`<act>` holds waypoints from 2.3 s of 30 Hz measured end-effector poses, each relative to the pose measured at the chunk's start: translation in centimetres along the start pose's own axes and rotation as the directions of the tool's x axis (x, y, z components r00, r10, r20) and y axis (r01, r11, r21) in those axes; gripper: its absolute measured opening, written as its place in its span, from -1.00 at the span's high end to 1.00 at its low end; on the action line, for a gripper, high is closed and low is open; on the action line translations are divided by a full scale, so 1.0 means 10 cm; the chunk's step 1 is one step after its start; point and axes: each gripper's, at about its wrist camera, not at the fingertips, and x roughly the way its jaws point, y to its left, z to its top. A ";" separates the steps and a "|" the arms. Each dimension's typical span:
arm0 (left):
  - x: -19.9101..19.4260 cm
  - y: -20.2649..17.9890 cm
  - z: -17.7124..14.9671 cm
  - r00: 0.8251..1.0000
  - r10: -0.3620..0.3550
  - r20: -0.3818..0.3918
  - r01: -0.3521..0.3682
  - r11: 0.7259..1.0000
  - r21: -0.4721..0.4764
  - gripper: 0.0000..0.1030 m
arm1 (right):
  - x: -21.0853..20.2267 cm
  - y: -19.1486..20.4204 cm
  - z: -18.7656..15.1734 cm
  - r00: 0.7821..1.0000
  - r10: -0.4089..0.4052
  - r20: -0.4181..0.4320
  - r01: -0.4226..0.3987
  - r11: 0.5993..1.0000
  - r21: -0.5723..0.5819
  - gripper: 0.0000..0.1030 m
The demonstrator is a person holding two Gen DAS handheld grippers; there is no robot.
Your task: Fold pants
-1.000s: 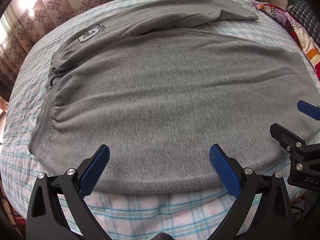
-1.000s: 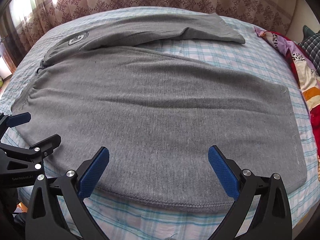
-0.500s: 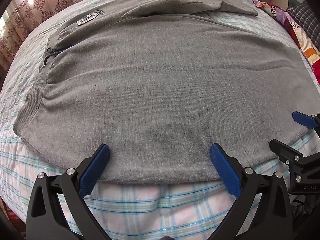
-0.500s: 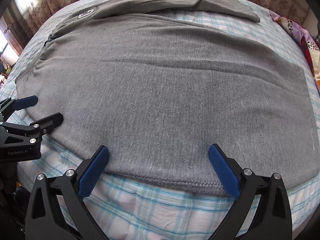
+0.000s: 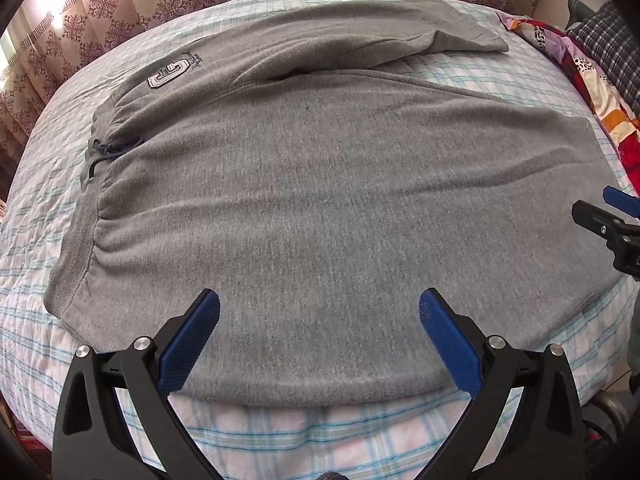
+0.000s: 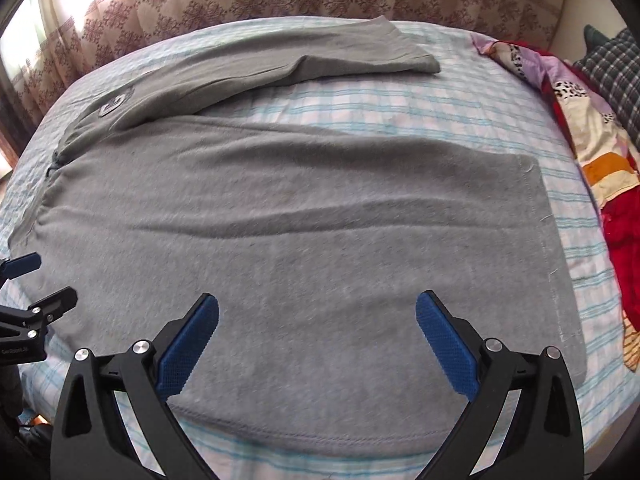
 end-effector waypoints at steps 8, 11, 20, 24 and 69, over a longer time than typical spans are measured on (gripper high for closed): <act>0.17 -0.34 0.47 0.999 -0.031 0.006 0.031 0.998 0.053 -0.96 | 0.36 -0.88 0.19 0.989 -0.144 -0.025 0.146 0.982 0.122 -0.91; 0.30 -0.51 0.66 0.998 -0.054 -0.012 0.055 0.996 0.074 -0.96 | 0.50 -1.20 0.09 0.980 -0.180 -0.087 0.192 0.970 0.150 -0.91; 0.71 -0.92 1.22 0.994 -0.110 -0.019 0.111 0.990 0.092 -0.96 | 0.49 -1.31 -0.07 0.984 -0.169 -0.056 0.175 0.975 0.134 -0.91; 0.90 -0.99 1.49 0.988 -0.149 -0.030 0.150 0.988 0.030 -0.96 | 0.47 -1.28 -0.10 0.982 -0.184 -0.036 0.188 0.973 0.133 -0.91; 0.52 0.55 1.45 0.997 0.031 0.077 -0.022 0.994 -0.106 -0.96 | 0.95 -1.23 0.74 0.983 -0.185 -0.005 0.184 0.976 0.116 -0.91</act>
